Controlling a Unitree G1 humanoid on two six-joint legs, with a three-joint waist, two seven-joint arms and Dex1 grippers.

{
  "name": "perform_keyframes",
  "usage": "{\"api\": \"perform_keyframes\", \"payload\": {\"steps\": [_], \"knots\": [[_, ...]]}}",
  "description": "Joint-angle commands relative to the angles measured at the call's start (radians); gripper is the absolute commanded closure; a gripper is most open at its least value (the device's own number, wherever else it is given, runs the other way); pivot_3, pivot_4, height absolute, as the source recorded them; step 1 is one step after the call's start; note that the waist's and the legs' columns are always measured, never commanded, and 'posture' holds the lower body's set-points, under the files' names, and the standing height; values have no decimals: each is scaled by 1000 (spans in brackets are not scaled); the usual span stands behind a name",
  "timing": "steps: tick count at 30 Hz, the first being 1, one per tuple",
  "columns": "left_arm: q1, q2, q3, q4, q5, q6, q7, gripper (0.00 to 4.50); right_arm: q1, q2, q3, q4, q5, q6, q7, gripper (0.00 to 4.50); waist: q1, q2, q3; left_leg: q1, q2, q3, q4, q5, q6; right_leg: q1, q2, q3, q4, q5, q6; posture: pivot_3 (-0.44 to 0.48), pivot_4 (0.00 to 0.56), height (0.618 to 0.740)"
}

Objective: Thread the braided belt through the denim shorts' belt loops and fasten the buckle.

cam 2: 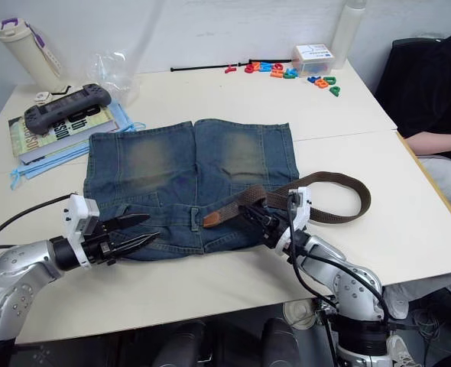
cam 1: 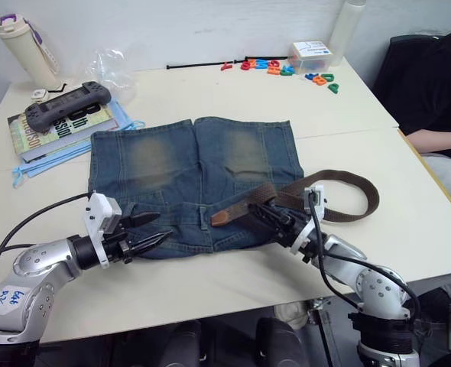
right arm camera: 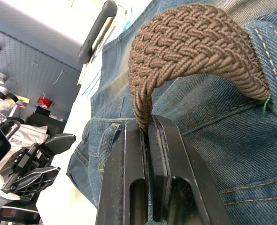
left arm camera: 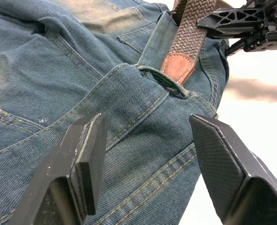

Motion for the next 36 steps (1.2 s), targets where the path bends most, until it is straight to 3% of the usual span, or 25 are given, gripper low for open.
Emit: {"api": "perform_keyframes", "payload": {"steps": [1,22,36], "knots": [[-7,8,15,-1,8,-20,-5,1403,1,23,30,-48,13,-1,-14,4500,0,0,0,0,0,0,0,0,0,0,0,0,0,0,0,0,150,703],[-7,0,6,-13,8,-18,1,1403,-35,186,111,-14,-97,-91,-123,4500,-4,0,0,0,1,0,0,0,-1,-1,1,0,0,0,0,0,150,703],[-6,0,2,-15,8,-18,-1,1403,15,226,139,-8,-131,-106,-141,4500,-5,0,0,0,1,0,0,0,-1,-1,1,0,0,0,0,0,150,703]]}}
